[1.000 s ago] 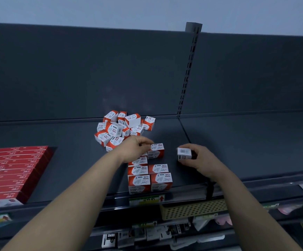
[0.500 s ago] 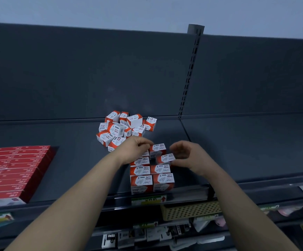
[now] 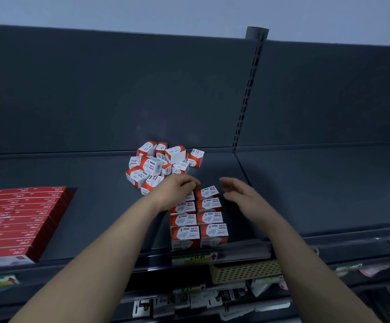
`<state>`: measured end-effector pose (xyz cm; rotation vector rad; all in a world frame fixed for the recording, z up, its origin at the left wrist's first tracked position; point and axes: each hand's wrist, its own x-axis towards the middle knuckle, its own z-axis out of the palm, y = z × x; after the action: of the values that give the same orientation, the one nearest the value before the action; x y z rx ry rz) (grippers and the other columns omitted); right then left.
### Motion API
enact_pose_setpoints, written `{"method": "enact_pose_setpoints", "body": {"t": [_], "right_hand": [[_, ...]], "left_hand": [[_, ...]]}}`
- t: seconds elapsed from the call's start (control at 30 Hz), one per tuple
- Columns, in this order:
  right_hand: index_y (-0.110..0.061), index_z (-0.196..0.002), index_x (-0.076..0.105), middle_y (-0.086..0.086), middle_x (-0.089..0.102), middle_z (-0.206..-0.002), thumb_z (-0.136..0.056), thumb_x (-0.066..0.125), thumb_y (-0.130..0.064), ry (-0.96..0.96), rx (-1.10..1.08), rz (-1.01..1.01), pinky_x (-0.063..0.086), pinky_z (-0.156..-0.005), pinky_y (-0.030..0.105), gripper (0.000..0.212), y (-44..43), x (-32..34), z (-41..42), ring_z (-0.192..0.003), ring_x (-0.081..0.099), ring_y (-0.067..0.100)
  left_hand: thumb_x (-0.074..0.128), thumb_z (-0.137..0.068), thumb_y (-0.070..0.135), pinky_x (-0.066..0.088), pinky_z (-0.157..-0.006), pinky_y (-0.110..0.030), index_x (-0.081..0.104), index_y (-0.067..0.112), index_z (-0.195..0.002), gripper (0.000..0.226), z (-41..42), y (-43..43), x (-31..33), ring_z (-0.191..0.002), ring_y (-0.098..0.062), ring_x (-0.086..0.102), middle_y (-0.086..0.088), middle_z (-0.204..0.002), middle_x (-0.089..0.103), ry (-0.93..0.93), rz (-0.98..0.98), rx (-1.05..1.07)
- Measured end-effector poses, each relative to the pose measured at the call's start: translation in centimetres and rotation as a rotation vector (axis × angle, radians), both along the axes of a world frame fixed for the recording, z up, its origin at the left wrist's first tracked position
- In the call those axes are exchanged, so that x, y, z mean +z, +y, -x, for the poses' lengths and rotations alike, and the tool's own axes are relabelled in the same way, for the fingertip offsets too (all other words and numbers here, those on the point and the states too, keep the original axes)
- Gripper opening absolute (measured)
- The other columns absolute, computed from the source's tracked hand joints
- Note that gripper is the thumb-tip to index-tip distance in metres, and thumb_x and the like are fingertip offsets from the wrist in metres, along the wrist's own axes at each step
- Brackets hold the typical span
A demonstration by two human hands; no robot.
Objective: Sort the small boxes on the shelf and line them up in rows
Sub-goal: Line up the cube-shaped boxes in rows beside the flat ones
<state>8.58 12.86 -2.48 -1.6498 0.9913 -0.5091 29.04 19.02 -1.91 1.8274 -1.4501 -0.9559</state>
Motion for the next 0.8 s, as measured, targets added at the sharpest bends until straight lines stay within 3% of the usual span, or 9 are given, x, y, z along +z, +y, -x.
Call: {"method": "enact_pose_setpoints", "body": {"t": [0.1,0.17,0.33,0.53,0.6,0.67,0.8], "right_hand": [[-0.030,-0.129,0.053,-0.011,0.060,-0.123,-0.096,0.048,-0.019,-0.060,0.033,-0.125,0.049,-0.092,0.030,0.035,0.6,-0.2,-0.8,-0.108,0.060,0.008],[-0.030,-0.122,0.058,-0.006,0.065,-0.116,-0.096,0.050,-0.021,-0.044,0.039,-0.124,0.053,-0.089,0.034,0.029,0.9,-0.2,-1.0,-0.102,0.065,0.013],[-0.021,-0.115,0.061,-0.001,0.066,-0.109,-0.094,0.054,-0.011,-0.008,0.071,-0.039,0.054,-0.073,0.024,0.024,1.1,-0.3,-1.0,-0.095,0.067,0.014],[-0.026,-0.112,0.062,-0.005,0.064,-0.112,-0.093,0.058,-0.015,0.040,0.073,0.051,0.051,-0.083,0.025,0.023,-0.1,-0.1,-1.5,-0.102,0.062,0.010],[-0.026,-0.114,0.062,-0.008,0.064,-0.114,-0.092,0.058,-0.014,0.045,0.044,0.102,0.047,-0.089,0.024,0.025,-0.9,0.2,-2.1,-0.108,0.059,0.008],[-0.023,-0.118,0.061,-0.010,0.062,-0.118,-0.093,0.057,-0.012,0.073,0.032,0.174,0.043,-0.089,0.019,0.028,-1.7,0.6,-3.0,-0.110,0.056,0.006],[-0.023,-0.128,0.056,-0.013,0.057,-0.122,-0.094,0.054,-0.010,0.127,0.080,0.286,0.039,-0.082,0.010,0.036,-3.1,1.7,-5.9,-0.110,0.051,0.002]], "left_hand": [[0.042,-0.101,0.026,0.046,-0.094,-0.029,0.058,0.024,-0.125,0.029,-0.5,0.8,-0.3,-0.116,-0.011,0.053,0.007,-0.125,0.058,0.044,0.056,0.096],[0.042,-0.101,0.024,0.046,-0.088,-0.025,0.058,0.023,-0.125,0.029,-0.7,1.6,-0.8,-0.113,-0.011,0.054,0.006,-0.124,0.058,0.074,0.076,0.132],[0.043,-0.100,0.025,0.050,-0.073,-0.023,0.060,0.023,-0.115,0.023,0.1,2.7,-1.9,-0.097,-0.008,0.061,0.004,-0.110,0.064,0.091,0.067,0.126],[0.045,-0.100,0.026,0.048,-0.074,-0.018,0.060,0.023,-0.115,0.022,-0.6,3.2,-1.1,-0.099,-0.004,0.058,0.009,-0.108,0.063,0.058,0.124,0.165],[0.050,-0.097,0.025,0.048,-0.074,-0.017,0.064,0.021,-0.111,0.019,-1.7,3.1,-0.5,-0.093,-0.001,0.058,0.011,-0.103,0.064,0.025,0.226,0.288],[0.057,-0.093,0.023,0.052,-0.080,-0.027,0.065,0.020,-0.107,0.016,-3.2,2.7,0.0,-0.090,-0.006,0.060,0.008,-0.100,0.064,-0.044,0.326,0.446],[0.070,-0.081,0.040,0.041,-0.098,-0.038,0.051,0.017,-0.127,0.055,-6.1,1.5,0.2,-0.119,-0.026,0.046,-0.007,-0.125,0.050,-0.314,0.202,0.613]]}}
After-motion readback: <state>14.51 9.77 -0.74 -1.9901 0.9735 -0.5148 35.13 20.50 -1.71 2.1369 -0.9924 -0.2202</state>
